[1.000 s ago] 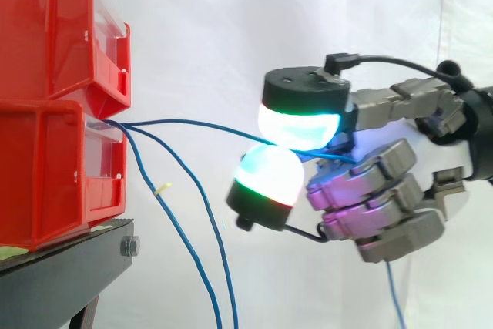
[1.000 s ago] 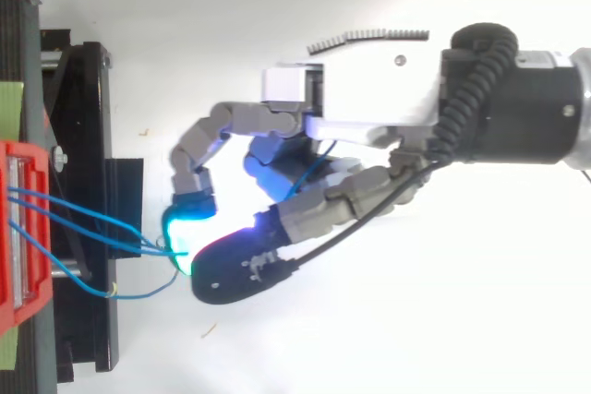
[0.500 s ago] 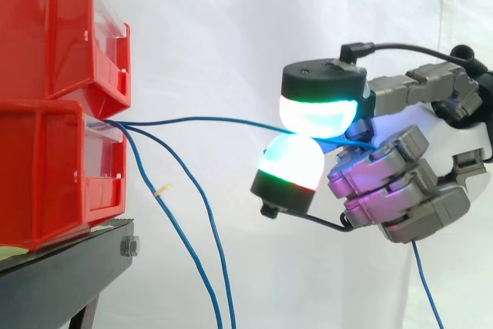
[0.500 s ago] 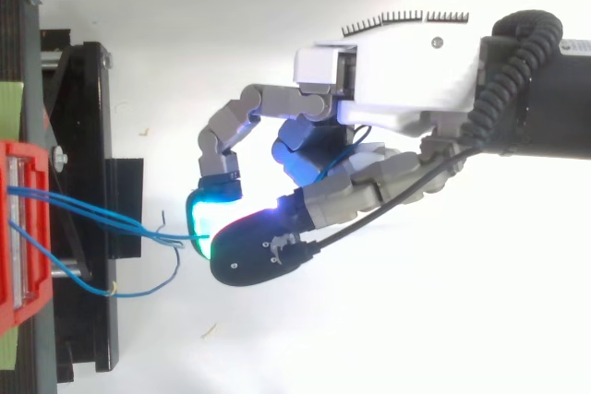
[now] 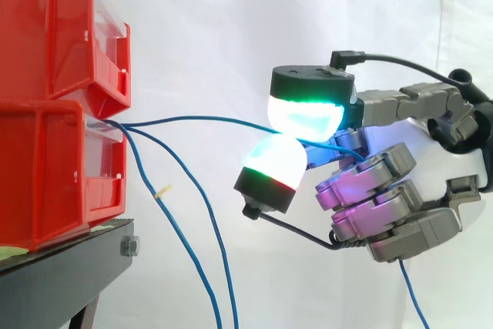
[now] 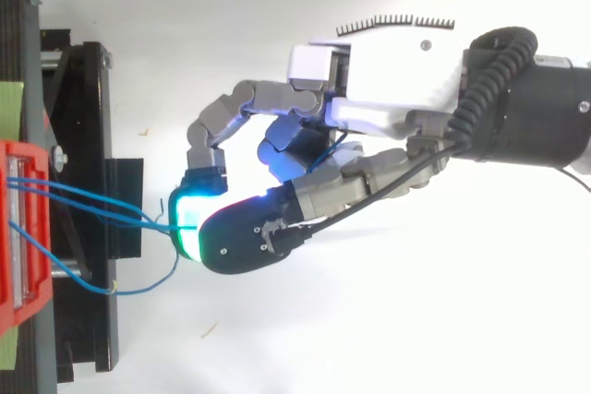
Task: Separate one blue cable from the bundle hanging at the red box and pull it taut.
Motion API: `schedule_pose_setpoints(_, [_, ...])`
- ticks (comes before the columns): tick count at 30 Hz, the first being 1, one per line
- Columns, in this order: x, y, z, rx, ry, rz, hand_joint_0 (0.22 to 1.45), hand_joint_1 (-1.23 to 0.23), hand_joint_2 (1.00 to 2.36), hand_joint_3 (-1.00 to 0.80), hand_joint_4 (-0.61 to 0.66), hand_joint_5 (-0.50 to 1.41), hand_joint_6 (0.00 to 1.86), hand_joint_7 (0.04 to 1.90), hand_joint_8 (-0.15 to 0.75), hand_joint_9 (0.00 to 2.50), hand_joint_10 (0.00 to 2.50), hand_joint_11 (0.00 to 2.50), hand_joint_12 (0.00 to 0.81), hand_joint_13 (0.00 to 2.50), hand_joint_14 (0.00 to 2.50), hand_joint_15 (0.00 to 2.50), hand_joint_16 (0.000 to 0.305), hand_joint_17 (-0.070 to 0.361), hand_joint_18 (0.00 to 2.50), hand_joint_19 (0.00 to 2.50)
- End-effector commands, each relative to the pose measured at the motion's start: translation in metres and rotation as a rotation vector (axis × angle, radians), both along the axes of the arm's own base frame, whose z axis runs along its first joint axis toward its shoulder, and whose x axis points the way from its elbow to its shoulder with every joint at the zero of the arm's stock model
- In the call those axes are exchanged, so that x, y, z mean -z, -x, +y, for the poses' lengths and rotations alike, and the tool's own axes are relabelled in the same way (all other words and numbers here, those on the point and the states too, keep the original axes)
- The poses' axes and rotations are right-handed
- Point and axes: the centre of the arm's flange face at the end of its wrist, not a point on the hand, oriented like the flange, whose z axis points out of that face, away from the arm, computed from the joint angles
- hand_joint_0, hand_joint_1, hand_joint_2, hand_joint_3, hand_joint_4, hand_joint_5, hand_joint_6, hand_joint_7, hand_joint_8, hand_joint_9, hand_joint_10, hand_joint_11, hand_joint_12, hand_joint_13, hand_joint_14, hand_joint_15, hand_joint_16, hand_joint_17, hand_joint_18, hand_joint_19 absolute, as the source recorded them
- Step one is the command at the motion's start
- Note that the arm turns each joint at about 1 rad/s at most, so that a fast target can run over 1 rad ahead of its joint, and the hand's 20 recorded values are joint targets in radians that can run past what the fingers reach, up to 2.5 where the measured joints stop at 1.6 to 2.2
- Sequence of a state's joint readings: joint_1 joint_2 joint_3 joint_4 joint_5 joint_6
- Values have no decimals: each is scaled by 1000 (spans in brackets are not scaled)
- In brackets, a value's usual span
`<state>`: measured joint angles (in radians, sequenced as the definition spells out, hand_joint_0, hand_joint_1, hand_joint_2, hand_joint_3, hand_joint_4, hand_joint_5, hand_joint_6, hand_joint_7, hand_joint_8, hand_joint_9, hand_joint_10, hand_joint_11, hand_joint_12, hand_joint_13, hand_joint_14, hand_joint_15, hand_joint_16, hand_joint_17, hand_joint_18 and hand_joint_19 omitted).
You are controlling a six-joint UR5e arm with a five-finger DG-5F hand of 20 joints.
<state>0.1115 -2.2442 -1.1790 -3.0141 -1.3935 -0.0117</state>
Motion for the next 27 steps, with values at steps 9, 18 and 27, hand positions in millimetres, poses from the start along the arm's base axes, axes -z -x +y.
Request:
schedule_pose_setpoints(9, [24, 5, 10, -16, 2, -14, 670, -742, 1145, 132, -392, -142, 942, 1143, 242, 981, 2500, 1485, 342, 989, 2500, 1664, 47, 105, 1586, 1757])
schedule_pose_setpoints(18, [39, 5, 20, -4, 5, -88, 666, -741, 1161, 133, -390, -140, 940, 1165, 242, 989, 2500, 1500, 338, 993, 2500, 1676, 47, 106, 1585, 1755])
schedule_pose_setpoints(27, [38, 2, 26, -6, 37, -109, 667, -739, 1158, 135, -390, -140, 941, 1172, 242, 987, 2500, 1498, 341, 995, 2500, 1684, 47, 105, 1582, 1747])
